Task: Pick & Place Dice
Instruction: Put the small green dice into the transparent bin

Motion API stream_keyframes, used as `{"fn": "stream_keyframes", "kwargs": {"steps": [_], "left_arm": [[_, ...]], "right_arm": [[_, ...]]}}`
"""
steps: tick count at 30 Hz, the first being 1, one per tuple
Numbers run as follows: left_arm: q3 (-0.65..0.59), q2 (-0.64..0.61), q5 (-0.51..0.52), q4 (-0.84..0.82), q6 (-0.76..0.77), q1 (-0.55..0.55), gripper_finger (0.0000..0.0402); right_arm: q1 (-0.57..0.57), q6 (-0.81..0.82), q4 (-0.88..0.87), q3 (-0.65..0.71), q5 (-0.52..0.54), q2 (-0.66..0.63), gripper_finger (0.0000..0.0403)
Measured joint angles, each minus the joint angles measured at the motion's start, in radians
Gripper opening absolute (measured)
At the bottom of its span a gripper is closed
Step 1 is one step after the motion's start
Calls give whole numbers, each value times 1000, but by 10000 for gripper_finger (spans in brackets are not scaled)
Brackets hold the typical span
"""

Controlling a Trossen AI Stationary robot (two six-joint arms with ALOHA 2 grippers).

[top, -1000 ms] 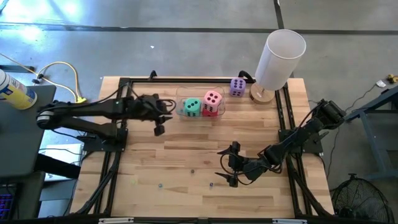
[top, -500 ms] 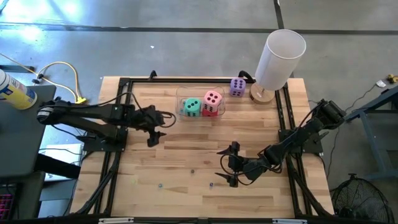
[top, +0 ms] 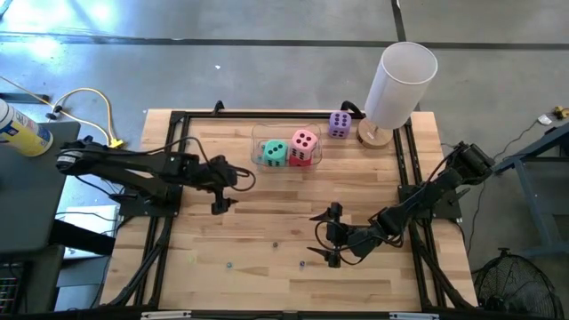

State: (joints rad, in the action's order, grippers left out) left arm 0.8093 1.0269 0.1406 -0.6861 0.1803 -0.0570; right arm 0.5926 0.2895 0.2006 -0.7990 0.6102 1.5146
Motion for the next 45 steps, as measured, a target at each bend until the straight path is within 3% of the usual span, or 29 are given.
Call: {"fn": "stream_keyframes", "kwargs": {"steps": [6, 13, 21, 26, 37, 42, 45], "left_arm": [[-1, 67, 0, -18, -50, 35, 393], [34, 169, -49, -154, -139, 194, 393], [205, 275, -31, -408, -410, 417, 393], [211, 279, -33, -414, -630, 503, 393], [211, 323, -34, -413, -901, 681, 393], [210, 377, -25, -409, -863, 819, 393], [210, 430, 50, -409, -811, 899, 393]], "right_arm": [[-9, -7, -1, 0, -5, 0, 396], [-40, -7, -1, 0, -52, 0, 396], [-72, -29, 1, 0, -70, 0, 396], [-78, -31, -1, 0, -71, -1, 396], [-78, -72, -1, 0, -119, -1, 396], [-87, -118, -1, 0, -119, -1, 396], [-105, -138, -7, 0, -117, -1, 396]]}}
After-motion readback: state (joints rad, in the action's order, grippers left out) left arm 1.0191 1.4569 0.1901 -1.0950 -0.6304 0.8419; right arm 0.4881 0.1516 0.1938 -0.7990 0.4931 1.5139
